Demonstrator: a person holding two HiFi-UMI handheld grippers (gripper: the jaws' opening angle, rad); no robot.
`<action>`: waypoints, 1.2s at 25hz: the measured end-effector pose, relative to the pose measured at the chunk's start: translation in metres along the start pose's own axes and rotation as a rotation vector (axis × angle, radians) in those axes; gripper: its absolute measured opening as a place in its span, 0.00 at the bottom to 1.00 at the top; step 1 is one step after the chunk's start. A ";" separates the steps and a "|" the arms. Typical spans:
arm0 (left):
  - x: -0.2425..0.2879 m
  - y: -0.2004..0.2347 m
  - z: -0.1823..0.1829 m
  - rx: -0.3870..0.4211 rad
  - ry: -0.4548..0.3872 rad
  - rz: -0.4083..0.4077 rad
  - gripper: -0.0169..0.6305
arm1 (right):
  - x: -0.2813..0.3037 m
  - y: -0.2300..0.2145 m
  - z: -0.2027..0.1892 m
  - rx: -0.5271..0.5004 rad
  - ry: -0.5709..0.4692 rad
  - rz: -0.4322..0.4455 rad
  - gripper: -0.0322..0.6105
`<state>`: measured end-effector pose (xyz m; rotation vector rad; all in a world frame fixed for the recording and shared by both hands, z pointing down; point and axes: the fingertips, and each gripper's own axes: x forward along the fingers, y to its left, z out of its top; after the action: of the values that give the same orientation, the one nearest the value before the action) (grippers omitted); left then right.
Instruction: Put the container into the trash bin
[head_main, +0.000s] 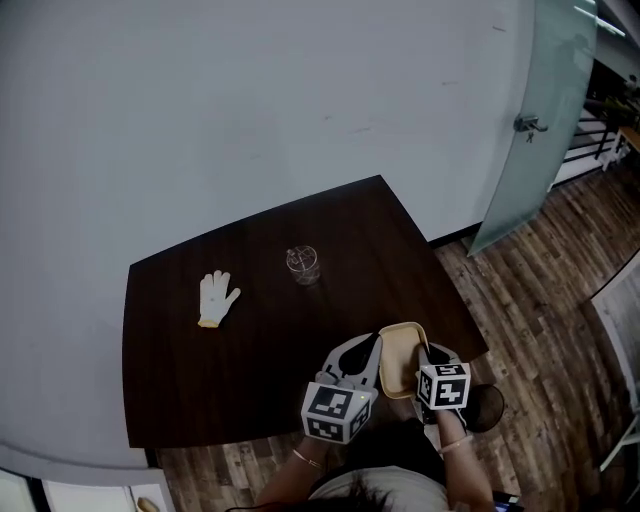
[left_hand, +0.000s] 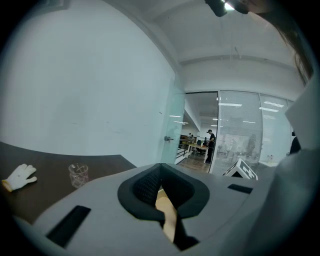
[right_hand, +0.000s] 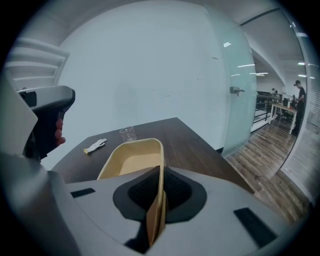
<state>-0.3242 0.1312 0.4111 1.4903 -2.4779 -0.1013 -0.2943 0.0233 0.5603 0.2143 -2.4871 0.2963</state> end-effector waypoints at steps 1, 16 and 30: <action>0.007 -0.011 0.000 0.006 0.004 -0.027 0.05 | -0.007 -0.011 -0.002 0.015 -0.007 -0.022 0.08; 0.122 -0.241 -0.021 0.087 0.075 -0.414 0.05 | -0.145 -0.229 -0.058 0.258 -0.085 -0.330 0.08; 0.194 -0.425 -0.057 0.170 0.148 -0.673 0.05 | -0.250 -0.384 -0.119 0.455 -0.143 -0.531 0.09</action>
<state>-0.0314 -0.2366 0.4213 2.2513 -1.8152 0.1003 0.0566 -0.2944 0.5655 1.0900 -2.3531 0.6276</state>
